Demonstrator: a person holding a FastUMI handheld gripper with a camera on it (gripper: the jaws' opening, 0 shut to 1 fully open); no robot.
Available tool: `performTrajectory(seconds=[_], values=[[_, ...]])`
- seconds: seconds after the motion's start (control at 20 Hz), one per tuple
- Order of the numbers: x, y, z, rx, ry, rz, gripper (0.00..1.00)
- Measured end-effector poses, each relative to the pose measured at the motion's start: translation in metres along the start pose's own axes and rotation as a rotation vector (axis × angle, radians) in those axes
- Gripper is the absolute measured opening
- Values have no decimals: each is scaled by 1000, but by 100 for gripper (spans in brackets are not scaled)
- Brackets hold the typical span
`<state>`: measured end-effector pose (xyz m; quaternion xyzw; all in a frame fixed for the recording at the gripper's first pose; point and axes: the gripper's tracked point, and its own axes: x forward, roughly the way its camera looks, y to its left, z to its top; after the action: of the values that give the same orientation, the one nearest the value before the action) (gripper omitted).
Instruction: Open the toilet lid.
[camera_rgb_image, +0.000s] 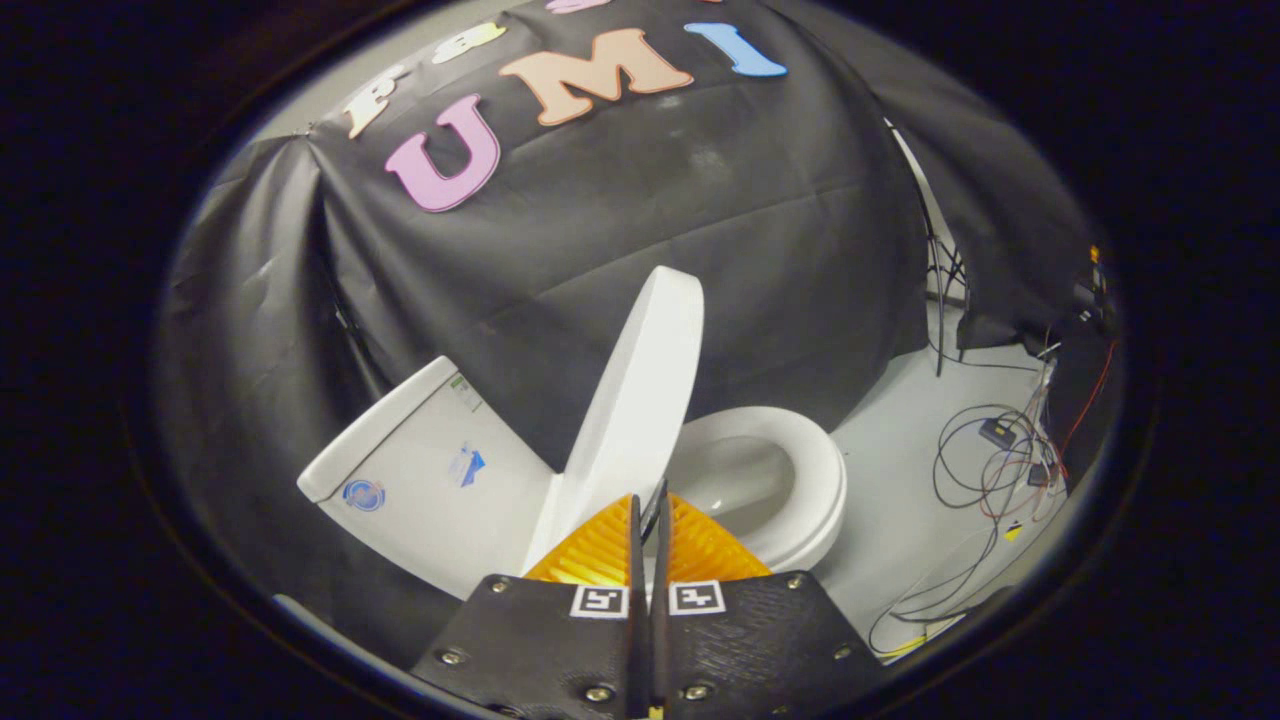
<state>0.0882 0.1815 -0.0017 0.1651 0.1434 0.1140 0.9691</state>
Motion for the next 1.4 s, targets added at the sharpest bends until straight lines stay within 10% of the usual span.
performTrajectory(seconds=[1.4], values=[[-19,123,38,-183,-121,113,1]])
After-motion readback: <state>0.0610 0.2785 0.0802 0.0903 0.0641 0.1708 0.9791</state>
